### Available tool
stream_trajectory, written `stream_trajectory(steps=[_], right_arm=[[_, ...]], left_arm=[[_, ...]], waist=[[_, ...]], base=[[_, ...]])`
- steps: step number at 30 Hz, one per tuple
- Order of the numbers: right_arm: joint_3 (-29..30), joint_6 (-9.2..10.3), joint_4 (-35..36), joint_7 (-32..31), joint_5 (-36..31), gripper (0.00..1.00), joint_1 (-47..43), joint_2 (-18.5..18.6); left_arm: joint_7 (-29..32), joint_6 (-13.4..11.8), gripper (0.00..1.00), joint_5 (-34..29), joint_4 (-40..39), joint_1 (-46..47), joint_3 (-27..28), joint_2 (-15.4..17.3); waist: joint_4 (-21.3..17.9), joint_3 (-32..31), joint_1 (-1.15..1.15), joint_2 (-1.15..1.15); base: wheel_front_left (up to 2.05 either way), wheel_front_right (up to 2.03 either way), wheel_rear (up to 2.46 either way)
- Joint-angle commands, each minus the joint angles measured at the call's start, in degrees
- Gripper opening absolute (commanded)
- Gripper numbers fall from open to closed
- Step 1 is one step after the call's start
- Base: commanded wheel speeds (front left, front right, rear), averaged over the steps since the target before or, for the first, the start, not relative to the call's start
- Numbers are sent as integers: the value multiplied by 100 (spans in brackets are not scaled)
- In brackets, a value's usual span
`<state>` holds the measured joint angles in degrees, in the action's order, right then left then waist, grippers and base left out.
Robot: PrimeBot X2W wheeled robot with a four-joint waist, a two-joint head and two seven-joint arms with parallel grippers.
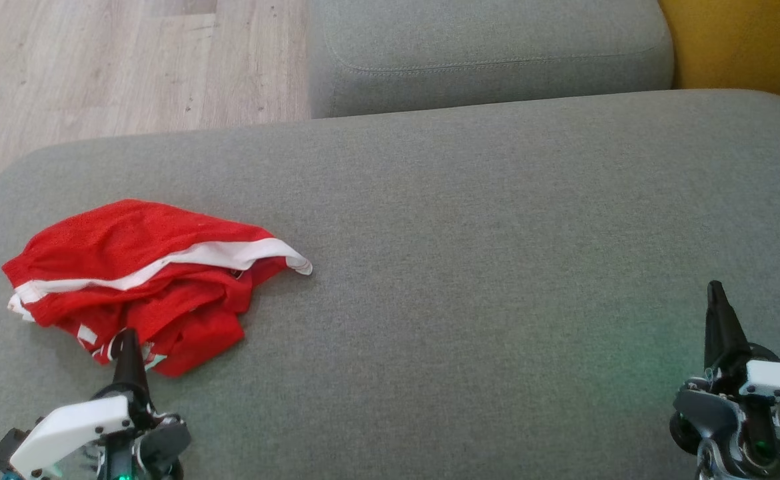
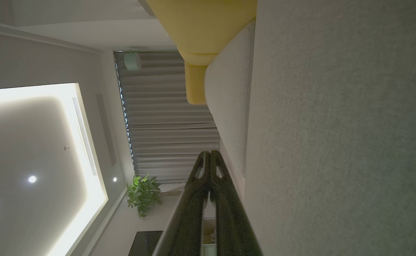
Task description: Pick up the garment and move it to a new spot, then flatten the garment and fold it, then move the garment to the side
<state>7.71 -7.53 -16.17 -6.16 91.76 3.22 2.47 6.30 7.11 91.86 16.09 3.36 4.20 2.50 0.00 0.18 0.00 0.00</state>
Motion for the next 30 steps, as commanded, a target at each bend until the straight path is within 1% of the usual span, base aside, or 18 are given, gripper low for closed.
stream_trajectory(steps=[1,10,11,14,30], right_arm=[[-121,4,214,-31,42,0,297,41],[-121,4,214,-31,42,0,297,41],[-1,0,1,0,0,100,1,0],[-18,0,-164,11,-4,100,-73,-10],[-122,1,-39,282,-365,100,-66,-3]], left_arm=[[17,37,0,33,-206,282,229,38],[17,37,0,33,-206,282,229,38],[-1,0,100,0,-1,0,0,0],[-11,-5,100,-1,160,-64,-40,-9],[-284,0,100,-95,-46,-149,-51,-3]], waist=[[0,0,0,0],[0,0,0,0],[0,0,0,0],[0,1,0,0],[21,-22,0,0]], base=[[0,0,0],[0,0,0],[0,0,0],[0,0,0],[0,0,0]])
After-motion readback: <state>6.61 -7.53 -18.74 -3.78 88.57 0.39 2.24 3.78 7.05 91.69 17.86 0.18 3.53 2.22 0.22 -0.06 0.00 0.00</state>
